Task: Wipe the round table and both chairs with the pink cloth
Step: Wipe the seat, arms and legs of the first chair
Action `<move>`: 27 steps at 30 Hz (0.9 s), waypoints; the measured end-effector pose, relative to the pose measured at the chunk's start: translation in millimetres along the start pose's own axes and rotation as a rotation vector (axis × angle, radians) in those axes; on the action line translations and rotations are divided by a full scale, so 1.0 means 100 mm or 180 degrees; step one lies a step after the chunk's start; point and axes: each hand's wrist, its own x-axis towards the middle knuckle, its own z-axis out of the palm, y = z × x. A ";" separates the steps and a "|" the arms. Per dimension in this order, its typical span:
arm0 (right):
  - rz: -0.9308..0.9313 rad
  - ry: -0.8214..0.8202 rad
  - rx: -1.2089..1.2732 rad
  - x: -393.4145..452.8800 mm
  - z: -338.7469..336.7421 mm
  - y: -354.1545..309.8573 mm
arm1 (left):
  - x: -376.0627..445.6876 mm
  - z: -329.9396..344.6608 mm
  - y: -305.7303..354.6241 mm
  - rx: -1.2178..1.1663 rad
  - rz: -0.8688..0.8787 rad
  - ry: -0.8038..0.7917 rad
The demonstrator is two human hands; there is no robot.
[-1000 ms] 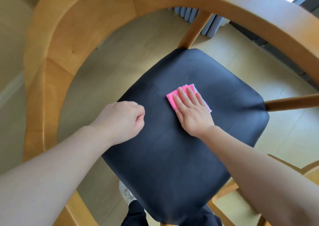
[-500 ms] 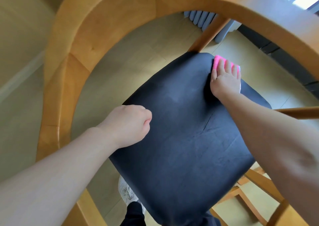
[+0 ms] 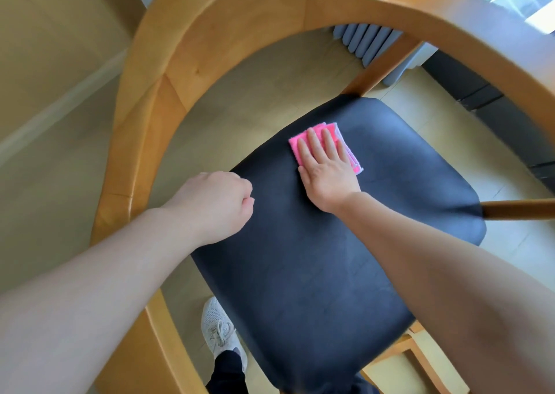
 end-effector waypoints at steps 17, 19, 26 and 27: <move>0.0017 0.0256 0.0278 0.63 -0.20 0.44 | 0.20 -0.03 -0.06 -0.0084 -0.0082 0.0096; 0.0178 0.0214 0.0247 0.50 -0.20 0.80 | 0.21 -0.05 -0.06 -0.0087 -0.0071 0.0088; 0.0945 0.0059 0.0258 0.07 -0.14 1.29 | 0.19 -0.06 -0.02 -0.0017 0.0051 0.0119; 0.1093 0.0009 0.0250 0.07 -0.13 1.25 | 0.18 -0.05 -0.02 0.0016 0.0071 0.0114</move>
